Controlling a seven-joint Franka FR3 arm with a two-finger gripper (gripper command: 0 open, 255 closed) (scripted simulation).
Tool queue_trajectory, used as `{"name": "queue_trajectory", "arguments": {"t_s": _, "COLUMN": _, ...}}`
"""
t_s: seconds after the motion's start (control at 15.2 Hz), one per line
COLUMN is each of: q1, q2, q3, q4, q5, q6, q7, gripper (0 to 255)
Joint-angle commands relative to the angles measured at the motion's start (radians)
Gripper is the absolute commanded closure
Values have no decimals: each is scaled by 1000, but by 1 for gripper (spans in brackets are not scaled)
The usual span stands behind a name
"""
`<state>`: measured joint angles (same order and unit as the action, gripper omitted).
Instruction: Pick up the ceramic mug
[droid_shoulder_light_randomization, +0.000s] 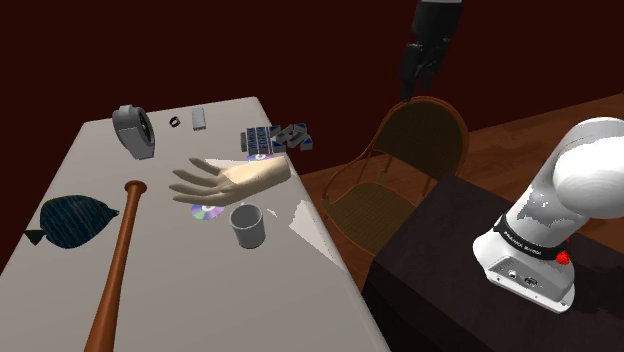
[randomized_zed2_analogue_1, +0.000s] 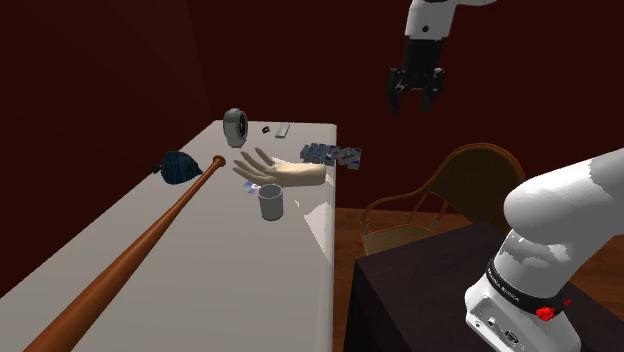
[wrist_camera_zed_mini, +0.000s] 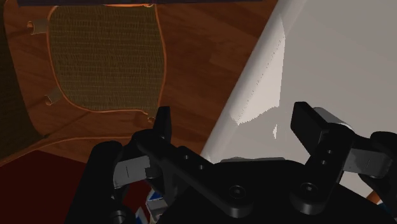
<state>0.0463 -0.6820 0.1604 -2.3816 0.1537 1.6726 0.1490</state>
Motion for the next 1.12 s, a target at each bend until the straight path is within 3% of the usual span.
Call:
{"name": "queue_trajectory", "arguments": {"t_s": 0.0, "q1": 11, "q2": 46, "q3": 42, "q4": -3, "q5": 17, "q6": 52, "q7": 39, "gripper": 0}}
{"name": "queue_trajectory", "arguments": {"t_s": 0.53, "q1": 24, "q2": 297, "q3": 188, "q4": 62, "q5": 21, "q6": 239, "q7": 182, "gripper": 0}}
{"name": "queue_trajectory", "arguments": {"t_s": 1.06, "q1": 34, "q2": 607, "q3": 308, "q4": 210, "q5": -86, "q6": 379, "q7": 366, "gripper": 0}}
